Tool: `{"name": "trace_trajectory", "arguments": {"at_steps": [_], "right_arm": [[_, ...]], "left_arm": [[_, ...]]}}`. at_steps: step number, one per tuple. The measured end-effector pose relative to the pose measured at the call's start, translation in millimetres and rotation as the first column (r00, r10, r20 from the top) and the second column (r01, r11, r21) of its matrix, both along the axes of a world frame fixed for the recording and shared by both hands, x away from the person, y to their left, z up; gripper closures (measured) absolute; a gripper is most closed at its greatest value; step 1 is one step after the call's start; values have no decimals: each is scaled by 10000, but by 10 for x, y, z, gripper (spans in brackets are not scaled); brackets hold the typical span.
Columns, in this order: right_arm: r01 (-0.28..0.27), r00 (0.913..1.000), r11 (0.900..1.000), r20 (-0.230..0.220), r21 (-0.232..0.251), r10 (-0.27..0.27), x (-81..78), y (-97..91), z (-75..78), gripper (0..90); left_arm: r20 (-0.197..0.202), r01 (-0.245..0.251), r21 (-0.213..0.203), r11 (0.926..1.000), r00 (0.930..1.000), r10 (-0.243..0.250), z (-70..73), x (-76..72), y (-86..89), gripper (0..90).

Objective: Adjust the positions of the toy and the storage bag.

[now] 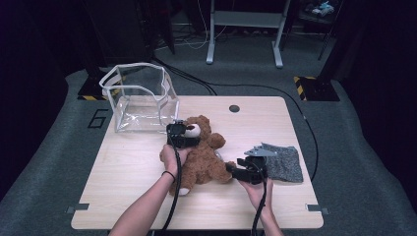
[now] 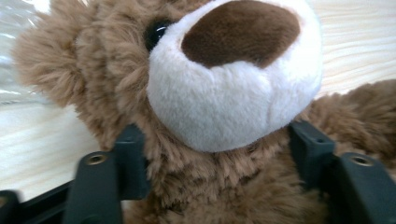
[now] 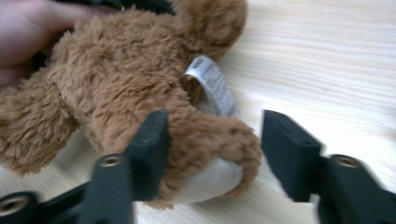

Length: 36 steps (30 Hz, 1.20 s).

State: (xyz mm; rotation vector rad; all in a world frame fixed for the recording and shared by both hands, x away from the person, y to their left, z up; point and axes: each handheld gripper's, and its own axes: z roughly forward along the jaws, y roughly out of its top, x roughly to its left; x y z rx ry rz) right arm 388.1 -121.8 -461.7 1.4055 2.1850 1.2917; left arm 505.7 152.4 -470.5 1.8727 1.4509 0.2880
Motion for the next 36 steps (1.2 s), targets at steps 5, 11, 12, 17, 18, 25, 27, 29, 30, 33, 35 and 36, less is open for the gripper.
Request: {"name": "trace_trajectory", "arguments": {"at_steps": [5,11,12,17,18,25,27,29,30,33,35,36], "right_arm": [[538,9982,9985,279,61,-539,11,-186,81,198],[1769,9834,9836,480,-339,-1752,88,-596,53,148],[2107,9771,9760,426,-554,-2086,105,-671,27,140],[3157,9488,9336,467,-1697,-3124,210,-1009,-226,17],[3222,9466,9300,524,-1768,-3180,219,-1051,-278,9],[3371,9396,9145,188,-2236,-3417,294,-1184,-602,0],[3406,9380,9125,152,-2264,-3464,285,-1189,-643,0],[3403,9388,9099,301,-2374,-3432,278,-1178,-641,0],[3404,9383,9091,243,-2401,-3449,283,-1174,-648,0],[3486,9354,9067,275,-2375,-3524,269,-1167,-653,9],[3457,9367,9041,355,-2512,-3484,275,-1159,-659,8],[3419,9383,9032,409,-2593,-3434,275,-1157,-661,8]], "left_arm": [[296,256,-340,9991,9993,-246,-26,-17,56,524],[664,343,-688,9970,9974,-297,-33,-54,119,566],[667,402,-693,9968,9971,-356,-31,-51,138,569],[775,507,-870,9949,9960,-440,-14,-62,195,573],[783,523,-943,9942,9959,-450,-11,-64,201,573],[1116,746,-915,9930,9917,-643,52,-111,220,574],[1261,871,-882,9923,9891,-756,77,-128,220,574],[1370,990,-843,9915,9867,-869,100,-142,213,575],[1403,1036,-867,9908,9859,-908,109,-149,210,575],[1552,1181,-898,9889,9825,-1033,150,-185,216,575],[1695,1263,-974,9872,9795,-1085,181,-217,226,575],[1758,1338,-918,9867,9775,-1162,200,-233,237,575]]}}
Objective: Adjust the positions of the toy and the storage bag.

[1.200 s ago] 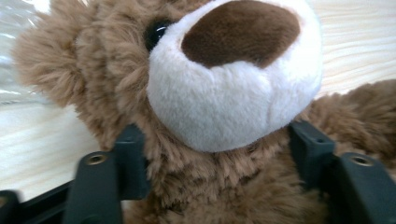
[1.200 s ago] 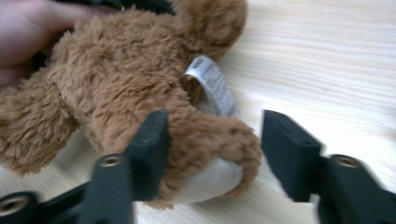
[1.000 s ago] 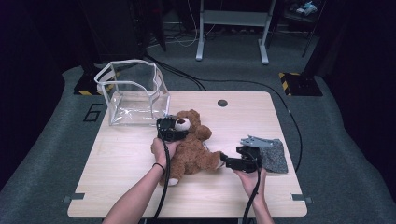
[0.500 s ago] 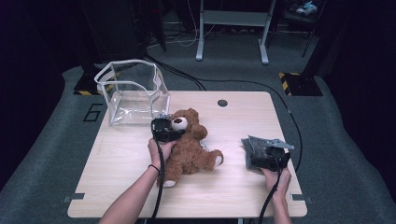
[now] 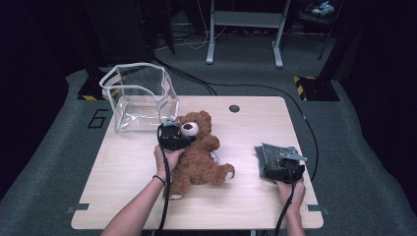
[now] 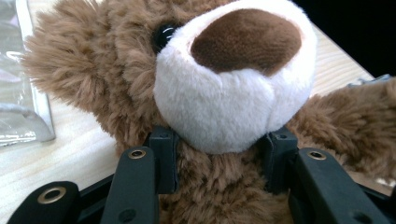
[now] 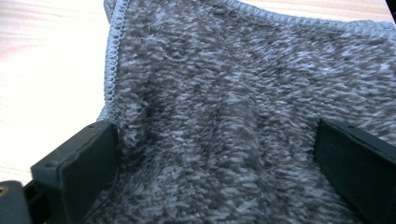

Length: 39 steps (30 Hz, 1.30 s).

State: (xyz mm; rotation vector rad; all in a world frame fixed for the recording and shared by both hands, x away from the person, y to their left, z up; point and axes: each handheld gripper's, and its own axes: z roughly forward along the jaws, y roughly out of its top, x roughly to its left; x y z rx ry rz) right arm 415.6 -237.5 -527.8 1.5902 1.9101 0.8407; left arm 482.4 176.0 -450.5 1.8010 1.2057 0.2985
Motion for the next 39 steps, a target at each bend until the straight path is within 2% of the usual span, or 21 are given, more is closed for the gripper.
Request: {"name": "trace_trajectory", "arguments": {"at_steps": [10,14,19,20,21,24,28,32,39], "right_arm": [[179,9998,9998,6,32,-179,-10,21,-2,9],[130,9999,9999,26,-9,-130,-6,19,-4,9],[86,10000,9999,3,-95,-86,-3,16,-2,9],[82,10000,9999,3,-97,-82,-3,16,-2,8],[85,10000,9999,0,-106,-85,-2,17,-3,8],[52,10000,9999,14,-137,-52,0,16,-4,8],[33,10000,9998,-7,-185,-33,1,19,-4,7],[42,10000,9998,20,-173,-42,4,23,-8,7],[53,10000,9998,14,-169,-53,5,24,-8,7]], "left_arm": [[658,238,-3,9997,9976,-237,119,-140,131,579],[879,165,-109,9998,9960,-155,157,-213,199,580],[1123,260,124,9996,9933,-273,204,-282,312,581],[1071,266,129,9996,9939,-278,210,-290,332,581],[1182,289,272,9992,9925,-319,214,-294,366,581],[1206,299,384,9988,9921,-343,225,-321,447,581],[1126,450,785,9959,9922,-537,247,-348,559,580],[1036,472,900,9948,9930,-565,253,-377,656,580],[950,613,1351,9889,9927,-745,333,-439,794,584]]}}
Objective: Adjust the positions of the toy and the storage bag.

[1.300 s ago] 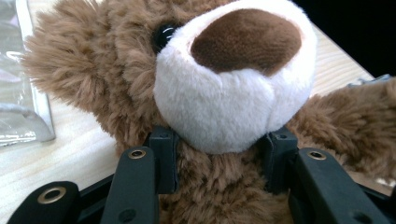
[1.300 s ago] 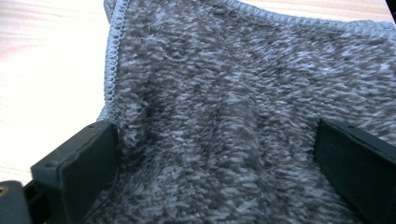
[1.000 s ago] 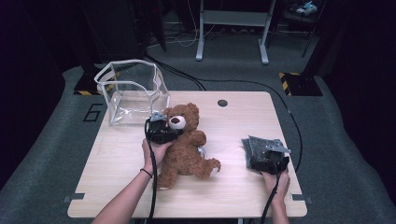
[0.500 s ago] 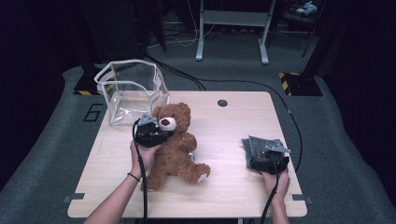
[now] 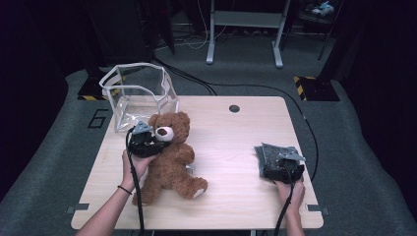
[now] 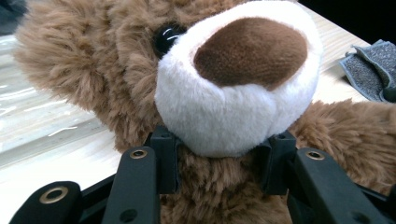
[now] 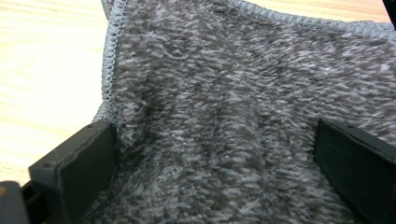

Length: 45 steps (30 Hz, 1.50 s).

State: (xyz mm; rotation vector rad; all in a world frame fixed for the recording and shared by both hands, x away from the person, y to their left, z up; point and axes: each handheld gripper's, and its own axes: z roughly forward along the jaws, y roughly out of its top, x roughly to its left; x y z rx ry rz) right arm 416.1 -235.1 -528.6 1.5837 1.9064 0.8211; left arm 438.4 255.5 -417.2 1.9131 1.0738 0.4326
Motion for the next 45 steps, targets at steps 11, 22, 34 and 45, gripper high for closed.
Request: {"name": "trace_trajectory", "arguments": {"at_steps": [11,22,34,45], "right_arm": [[75,10000,10000,-28,51,-75,0,8,1,7],[53,10000,10000,-20,-3,-53,0,9,1,6],[50,10000,10000,-24,-9,-50,1,9,1,6],[24,10000,10000,-51,-67,-25,0,9,2,6]], "left_arm": [[-184,4,272,9996,9998,1,67,-65,251,583],[-1017,-89,63,9999,9948,95,-46,-27,412,570],[-1998,-1051,-278,9941,9750,975,-334,223,419,383],[-2319,-653,228,9976,9703,688,-376,276,363,345]]}}
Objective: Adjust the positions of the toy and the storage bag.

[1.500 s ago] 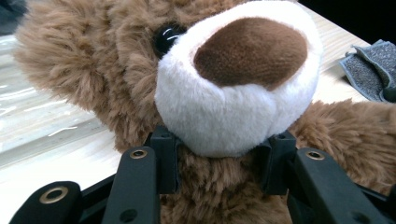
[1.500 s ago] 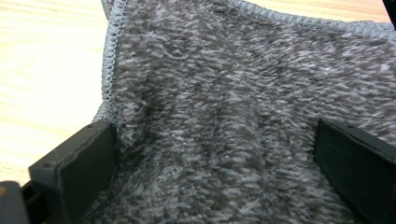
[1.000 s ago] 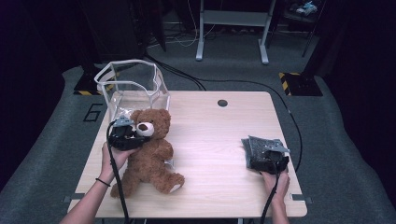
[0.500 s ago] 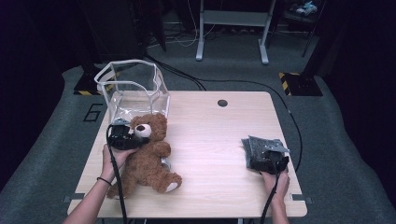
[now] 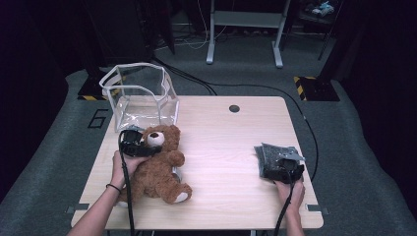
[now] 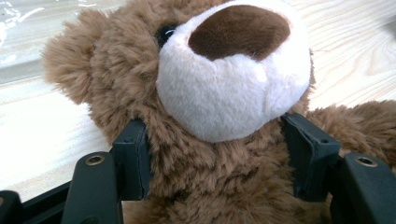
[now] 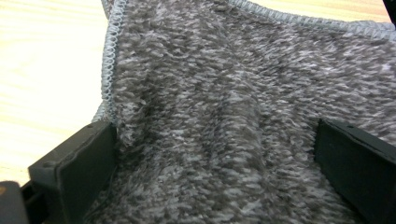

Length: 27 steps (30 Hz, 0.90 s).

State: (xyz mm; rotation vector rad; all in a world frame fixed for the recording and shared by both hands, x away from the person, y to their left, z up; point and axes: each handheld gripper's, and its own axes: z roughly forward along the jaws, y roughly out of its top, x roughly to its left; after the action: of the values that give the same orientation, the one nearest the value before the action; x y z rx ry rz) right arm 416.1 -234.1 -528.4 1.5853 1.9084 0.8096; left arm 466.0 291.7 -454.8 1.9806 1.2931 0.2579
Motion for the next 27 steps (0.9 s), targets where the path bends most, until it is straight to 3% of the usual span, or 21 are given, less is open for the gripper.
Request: {"name": "trace_trajectory", "arguments": {"at_steps": [9,18,27], "right_arm": [[-9,10000,10000,-4,11,9,1,-1,0,6],[1,10000,10000,11,49,-2,3,-1,-2,6],[1,10000,10000,20,70,-1,3,-2,-4,6]], "left_arm": [[-115,-44,206,9998,9999,46,58,8,11,238],[537,-345,114,9993,9980,339,366,27,0,142],[983,-398,92,9992,9944,387,639,187,-61,99]]}}
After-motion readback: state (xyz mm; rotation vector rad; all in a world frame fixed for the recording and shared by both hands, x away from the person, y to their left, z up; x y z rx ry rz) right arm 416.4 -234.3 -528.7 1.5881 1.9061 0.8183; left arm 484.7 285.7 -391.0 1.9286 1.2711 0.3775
